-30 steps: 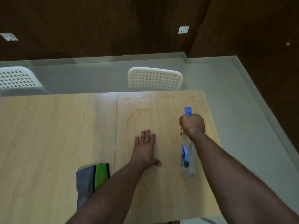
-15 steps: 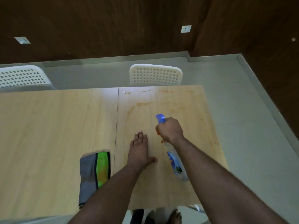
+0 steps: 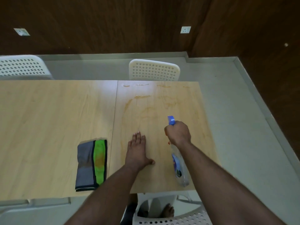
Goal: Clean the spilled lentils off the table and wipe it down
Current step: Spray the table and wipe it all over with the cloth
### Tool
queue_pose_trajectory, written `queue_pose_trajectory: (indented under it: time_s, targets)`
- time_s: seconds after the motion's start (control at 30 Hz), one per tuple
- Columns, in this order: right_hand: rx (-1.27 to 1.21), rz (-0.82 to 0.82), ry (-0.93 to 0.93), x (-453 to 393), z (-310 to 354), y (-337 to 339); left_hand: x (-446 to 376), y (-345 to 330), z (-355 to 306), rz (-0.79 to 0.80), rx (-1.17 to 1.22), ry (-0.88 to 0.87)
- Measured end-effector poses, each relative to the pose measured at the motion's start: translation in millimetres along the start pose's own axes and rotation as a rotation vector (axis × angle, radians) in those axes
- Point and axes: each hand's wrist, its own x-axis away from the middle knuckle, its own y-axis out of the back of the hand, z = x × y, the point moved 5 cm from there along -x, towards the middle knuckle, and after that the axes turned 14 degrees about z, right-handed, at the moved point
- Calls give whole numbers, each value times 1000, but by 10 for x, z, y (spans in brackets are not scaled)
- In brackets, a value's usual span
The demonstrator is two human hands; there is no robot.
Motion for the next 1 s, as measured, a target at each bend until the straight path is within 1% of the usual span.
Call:
queue_pose_trajectory:
  time_s: [0.1,0.23,0.43,0.53,0.63,0.83,0.93,1.0]
  targets:
    - [-107,-90,-75,12,-278,236,66,-69,-106,13,5,-8]
    - [-167,-125,-98,111,-521,384,145,-163,-247,14,3,0]
    - [-97,19,-67,244,-572,177,221,-246,-290,7,11,2]
    - [-9,106,9,413,-453,-65,295,-299,-223,-9,17,5]
    - [134,202,92,535,-319,-331,360,-340,-132,-32,41,21]
    - [223,252,143,664,-307,-584,443,-393,-17,-57,42,71]
    - [263,277,157,699,-360,-598,463,-424,-46,-56,26,74]
    - [242,268,137,701,-448,-521,470,-450,-114,-52,13,70]
